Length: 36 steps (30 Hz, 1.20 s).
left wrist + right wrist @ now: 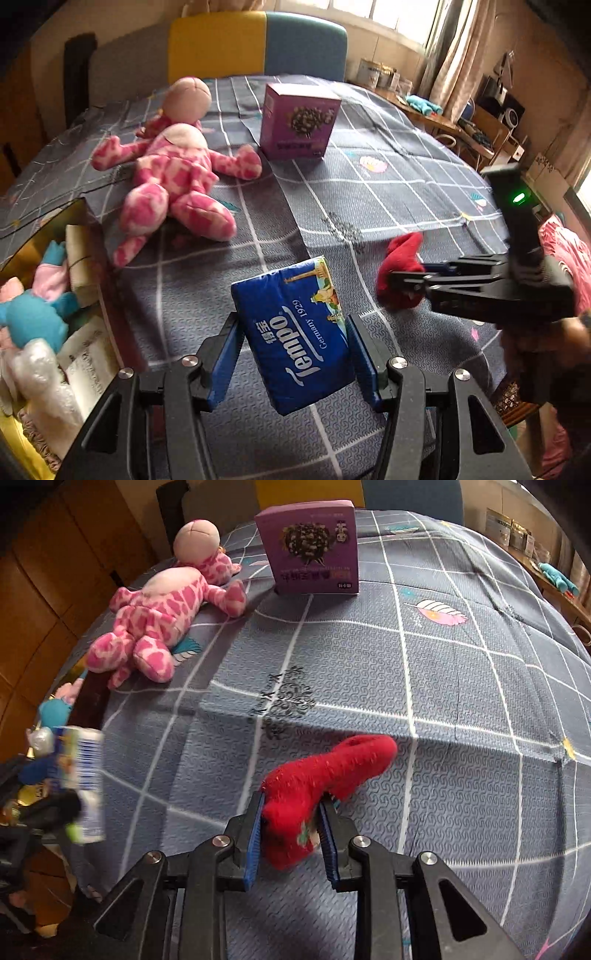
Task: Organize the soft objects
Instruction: 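Carry the Tempo pack over the gold tray with the left tool while the right holds the sock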
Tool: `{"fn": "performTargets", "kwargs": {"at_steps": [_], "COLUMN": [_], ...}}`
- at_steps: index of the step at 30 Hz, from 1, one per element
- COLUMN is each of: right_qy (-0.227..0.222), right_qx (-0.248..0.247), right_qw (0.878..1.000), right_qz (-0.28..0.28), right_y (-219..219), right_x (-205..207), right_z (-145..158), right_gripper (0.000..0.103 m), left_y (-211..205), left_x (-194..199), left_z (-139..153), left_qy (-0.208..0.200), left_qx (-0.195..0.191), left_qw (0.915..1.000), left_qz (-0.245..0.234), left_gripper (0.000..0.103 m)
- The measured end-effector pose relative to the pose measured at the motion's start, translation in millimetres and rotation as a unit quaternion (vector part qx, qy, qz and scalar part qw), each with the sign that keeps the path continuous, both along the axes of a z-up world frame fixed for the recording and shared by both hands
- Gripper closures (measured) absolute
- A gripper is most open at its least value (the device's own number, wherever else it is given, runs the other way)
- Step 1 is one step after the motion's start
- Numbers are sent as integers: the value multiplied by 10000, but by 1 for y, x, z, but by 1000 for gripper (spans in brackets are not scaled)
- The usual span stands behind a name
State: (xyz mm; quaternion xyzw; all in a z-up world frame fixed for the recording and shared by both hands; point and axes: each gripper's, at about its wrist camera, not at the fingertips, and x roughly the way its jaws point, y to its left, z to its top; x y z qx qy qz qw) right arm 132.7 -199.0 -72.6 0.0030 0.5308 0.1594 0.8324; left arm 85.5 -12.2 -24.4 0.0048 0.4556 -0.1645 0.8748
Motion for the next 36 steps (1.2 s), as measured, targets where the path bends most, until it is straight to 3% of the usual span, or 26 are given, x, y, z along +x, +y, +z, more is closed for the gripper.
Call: {"fn": "performTargets", "kwargs": {"at_steps": [3, 5, 29, 36], "right_qy": [-102, -46, -148, -164], "right_qx": [-234, -141, -189, -241], "right_qw": [9994, 9992, 9991, 9991], "right_qz": [-249, -374, -343, -303], "right_y": [-9, -14, -12, -11], "right_x": [4, 5, 3, 2], "right_z": [-2, -4, -7, -6], "right_gripper": [77, 77, 76, 76], "left_y": [15, 25, 102, 172], "left_x": [-8, -10, -50, -65], "left_z": [8, 11, 39, 50], "left_qy": [-176, -235, -784, -801], "left_qx": [15, -37, 11, -202], "left_qw": [9997, 9994, 9892, 9761], "left_qz": [142, 238, 1238, 2011], "left_gripper": [47, 47, 47, 47]}}
